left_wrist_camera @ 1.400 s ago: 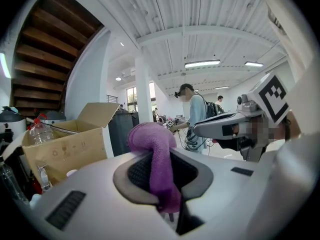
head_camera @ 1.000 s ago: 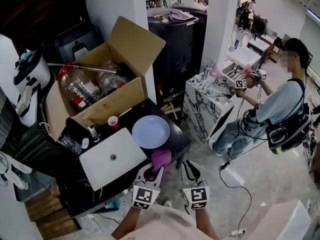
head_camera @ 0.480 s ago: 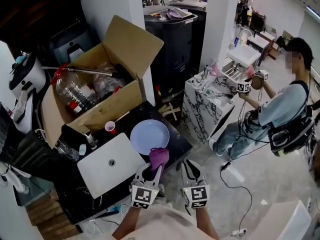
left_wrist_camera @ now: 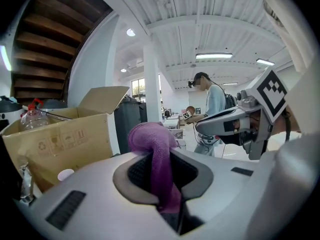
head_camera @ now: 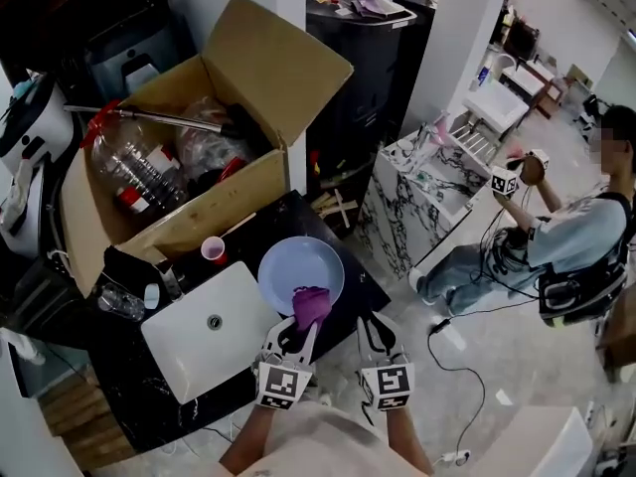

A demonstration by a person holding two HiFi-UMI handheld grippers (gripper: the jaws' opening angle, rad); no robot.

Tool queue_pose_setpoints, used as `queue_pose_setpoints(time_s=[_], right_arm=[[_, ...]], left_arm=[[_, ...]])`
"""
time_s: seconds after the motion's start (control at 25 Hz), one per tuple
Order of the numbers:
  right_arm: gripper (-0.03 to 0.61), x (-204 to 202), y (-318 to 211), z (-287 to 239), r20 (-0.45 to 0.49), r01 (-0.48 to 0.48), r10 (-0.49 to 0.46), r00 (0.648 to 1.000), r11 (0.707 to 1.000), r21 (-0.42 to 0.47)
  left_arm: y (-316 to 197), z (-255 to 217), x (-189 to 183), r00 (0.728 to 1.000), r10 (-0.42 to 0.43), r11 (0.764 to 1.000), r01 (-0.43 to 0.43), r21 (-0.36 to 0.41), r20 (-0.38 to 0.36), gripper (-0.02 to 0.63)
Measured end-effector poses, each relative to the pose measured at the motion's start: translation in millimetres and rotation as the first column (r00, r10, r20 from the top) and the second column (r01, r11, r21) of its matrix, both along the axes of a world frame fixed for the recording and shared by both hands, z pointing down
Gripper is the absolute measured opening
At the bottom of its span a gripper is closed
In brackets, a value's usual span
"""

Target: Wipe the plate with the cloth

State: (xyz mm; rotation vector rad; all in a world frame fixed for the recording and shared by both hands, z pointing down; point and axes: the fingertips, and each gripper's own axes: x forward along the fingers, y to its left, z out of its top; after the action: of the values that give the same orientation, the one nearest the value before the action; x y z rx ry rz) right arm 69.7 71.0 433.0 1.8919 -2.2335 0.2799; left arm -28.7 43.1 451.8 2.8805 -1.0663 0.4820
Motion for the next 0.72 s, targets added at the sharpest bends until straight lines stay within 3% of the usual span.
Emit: queue_pose_setpoints(time_s=[0.72], right_arm=[[0.058, -6, -87, 43, -0.048, -0.018, 0.013, 0.999, 0.992, -0.123]], left_arm=[[-87, 38, -9, 1.0, 0.006, 0.997, -0.006, -0.082, -0.007, 0.06]])
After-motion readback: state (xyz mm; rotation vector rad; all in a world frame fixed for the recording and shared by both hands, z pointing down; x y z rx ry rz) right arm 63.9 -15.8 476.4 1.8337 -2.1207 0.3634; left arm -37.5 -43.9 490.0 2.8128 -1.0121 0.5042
